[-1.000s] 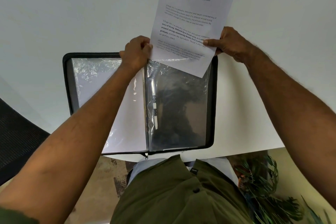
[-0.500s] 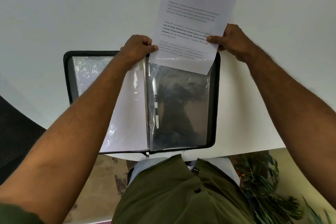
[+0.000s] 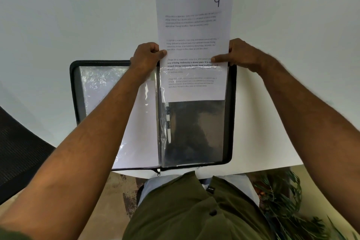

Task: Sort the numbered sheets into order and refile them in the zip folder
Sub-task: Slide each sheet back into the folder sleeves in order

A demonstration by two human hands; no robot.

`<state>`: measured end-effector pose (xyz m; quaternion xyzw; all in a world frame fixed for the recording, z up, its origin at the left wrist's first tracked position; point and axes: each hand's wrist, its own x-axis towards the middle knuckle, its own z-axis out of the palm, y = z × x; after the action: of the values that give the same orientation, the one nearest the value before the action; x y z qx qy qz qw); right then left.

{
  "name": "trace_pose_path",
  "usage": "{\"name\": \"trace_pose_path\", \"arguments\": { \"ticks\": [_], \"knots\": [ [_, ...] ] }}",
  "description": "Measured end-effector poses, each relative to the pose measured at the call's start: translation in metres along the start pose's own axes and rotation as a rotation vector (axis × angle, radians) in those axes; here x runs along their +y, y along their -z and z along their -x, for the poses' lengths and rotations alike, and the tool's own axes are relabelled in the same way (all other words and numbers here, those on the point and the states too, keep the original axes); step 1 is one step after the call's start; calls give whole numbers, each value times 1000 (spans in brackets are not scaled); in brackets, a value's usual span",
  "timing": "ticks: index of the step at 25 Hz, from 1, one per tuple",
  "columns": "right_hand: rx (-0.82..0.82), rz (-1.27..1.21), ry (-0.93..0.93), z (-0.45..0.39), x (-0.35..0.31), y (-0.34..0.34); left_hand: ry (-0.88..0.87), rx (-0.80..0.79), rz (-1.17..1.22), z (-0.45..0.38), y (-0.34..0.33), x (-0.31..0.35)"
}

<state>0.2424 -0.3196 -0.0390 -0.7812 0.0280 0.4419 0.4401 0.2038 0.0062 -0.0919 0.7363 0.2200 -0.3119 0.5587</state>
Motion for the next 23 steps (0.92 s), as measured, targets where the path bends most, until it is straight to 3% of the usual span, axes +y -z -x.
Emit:
{"name": "trace_pose_path", "arguments": {
  "ticks": [4, 11, 14, 19, 23],
  "knots": [
    [187, -256, 59, -5, 0, -3, -21, -42, -149, 7, -2, 7],
    [49, 96, 8, -9, 5, 1, -20, 41, 2, 7, -5, 11],
    [-8, 114, -17, -8, 3, 1, -23, 62, -11, 7, -5, 11],
    [218, -198, 83, -6, -4, -6, -61, -69, -192, 8, 2, 9],
    [202, -81, 88, -9, -6, -5, -71, -49, -152, 9, 0, 9]
  ]
}}
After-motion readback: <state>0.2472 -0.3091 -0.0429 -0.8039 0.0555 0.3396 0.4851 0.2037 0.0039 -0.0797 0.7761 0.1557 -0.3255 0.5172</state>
